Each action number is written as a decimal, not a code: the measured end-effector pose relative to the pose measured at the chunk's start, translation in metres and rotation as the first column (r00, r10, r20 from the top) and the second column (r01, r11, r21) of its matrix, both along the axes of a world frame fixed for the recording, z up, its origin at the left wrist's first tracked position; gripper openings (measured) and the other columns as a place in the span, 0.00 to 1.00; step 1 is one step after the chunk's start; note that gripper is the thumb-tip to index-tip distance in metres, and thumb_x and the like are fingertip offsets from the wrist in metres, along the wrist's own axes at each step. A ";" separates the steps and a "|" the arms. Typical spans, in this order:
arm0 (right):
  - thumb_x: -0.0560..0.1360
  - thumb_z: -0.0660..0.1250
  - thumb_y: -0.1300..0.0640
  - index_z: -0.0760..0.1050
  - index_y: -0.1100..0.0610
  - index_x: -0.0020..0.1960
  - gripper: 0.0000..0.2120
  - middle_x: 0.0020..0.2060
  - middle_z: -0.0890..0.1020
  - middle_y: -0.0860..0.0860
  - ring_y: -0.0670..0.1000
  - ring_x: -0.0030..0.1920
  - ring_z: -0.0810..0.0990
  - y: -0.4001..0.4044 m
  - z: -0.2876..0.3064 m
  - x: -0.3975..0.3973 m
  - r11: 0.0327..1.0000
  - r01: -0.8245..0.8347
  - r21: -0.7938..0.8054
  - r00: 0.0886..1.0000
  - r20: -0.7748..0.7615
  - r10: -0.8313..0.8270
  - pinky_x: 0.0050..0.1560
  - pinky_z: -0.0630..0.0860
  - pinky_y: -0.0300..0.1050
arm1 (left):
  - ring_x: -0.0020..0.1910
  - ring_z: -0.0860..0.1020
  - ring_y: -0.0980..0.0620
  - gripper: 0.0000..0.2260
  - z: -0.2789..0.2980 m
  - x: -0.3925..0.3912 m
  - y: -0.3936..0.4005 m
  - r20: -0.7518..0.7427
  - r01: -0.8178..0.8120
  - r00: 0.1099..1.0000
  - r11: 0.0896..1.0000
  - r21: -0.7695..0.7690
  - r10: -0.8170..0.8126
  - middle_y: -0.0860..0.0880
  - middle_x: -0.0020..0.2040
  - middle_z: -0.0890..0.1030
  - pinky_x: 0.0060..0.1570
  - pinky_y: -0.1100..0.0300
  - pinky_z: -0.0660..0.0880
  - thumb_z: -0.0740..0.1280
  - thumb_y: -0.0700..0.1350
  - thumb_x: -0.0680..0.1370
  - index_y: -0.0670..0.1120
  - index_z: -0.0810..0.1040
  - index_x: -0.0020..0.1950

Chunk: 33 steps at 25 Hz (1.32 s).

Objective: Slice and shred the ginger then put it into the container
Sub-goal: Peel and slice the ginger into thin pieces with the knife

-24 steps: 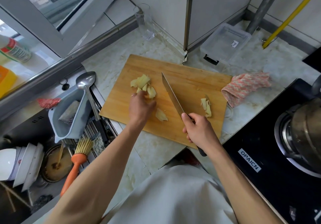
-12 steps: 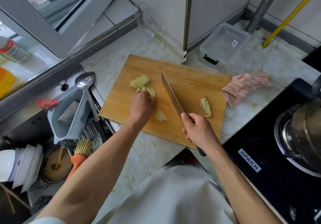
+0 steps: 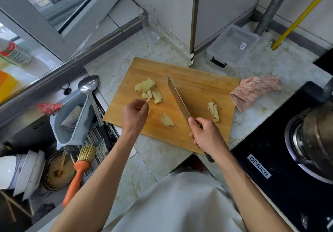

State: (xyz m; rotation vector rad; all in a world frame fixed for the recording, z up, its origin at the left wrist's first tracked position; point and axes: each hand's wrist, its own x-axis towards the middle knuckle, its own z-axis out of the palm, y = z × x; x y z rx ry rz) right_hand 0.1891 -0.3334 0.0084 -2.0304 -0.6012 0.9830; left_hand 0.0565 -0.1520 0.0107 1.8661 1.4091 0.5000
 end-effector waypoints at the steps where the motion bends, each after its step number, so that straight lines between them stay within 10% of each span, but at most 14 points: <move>1: 0.83 0.58 0.44 0.78 0.60 0.50 0.21 0.33 0.81 0.51 0.44 0.28 0.76 0.000 0.000 -0.001 1.000 0.000 0.000 1.000 -0.001 0.000 0.38 0.79 0.53 | 0.39 0.78 0.63 0.08 0.000 -0.009 -0.006 0.010 0.002 1.000 1.000 -0.011 -0.002 0.55 0.41 0.81 0.32 0.75 0.71 0.68 0.44 0.79 0.43 0.84 0.54; 15: 0.83 0.58 0.45 0.78 0.60 0.48 0.20 0.32 0.81 0.51 0.45 0.27 0.76 -0.004 0.002 -0.005 1.000 -0.012 0.010 1.000 0.025 0.012 0.39 0.79 0.54 | 0.32 0.78 0.50 0.03 -0.019 -0.022 -0.022 -0.232 -0.017 0.970 0.943 -0.333 -0.065 0.46 0.34 0.82 0.38 0.55 0.79 0.71 0.44 0.75 0.46 0.84 0.44; 26: 0.83 0.58 0.45 0.77 0.62 0.47 0.21 0.32 0.81 0.52 0.49 0.28 0.76 -0.009 0.003 -0.004 0.999 -0.032 0.006 0.999 0.021 0.032 0.38 0.79 0.56 | 0.28 0.74 0.52 0.05 -0.014 0.016 -0.051 0.083 -0.157 0.958 0.746 -0.647 0.274 0.43 0.38 0.81 0.28 0.63 0.73 0.70 0.38 0.78 0.36 0.82 0.47; 33: 0.83 0.58 0.45 0.75 0.62 0.45 0.21 0.36 0.82 0.60 0.61 0.35 0.79 -0.016 0.002 -0.004 0.996 -0.090 -0.002 0.989 0.116 0.090 0.38 0.78 0.58 | 0.31 0.78 0.49 0.07 -0.025 0.015 -0.053 0.001 -0.131 0.988 0.832 -0.538 0.156 0.43 0.34 0.82 0.40 0.53 0.81 0.72 0.41 0.75 0.40 0.83 0.39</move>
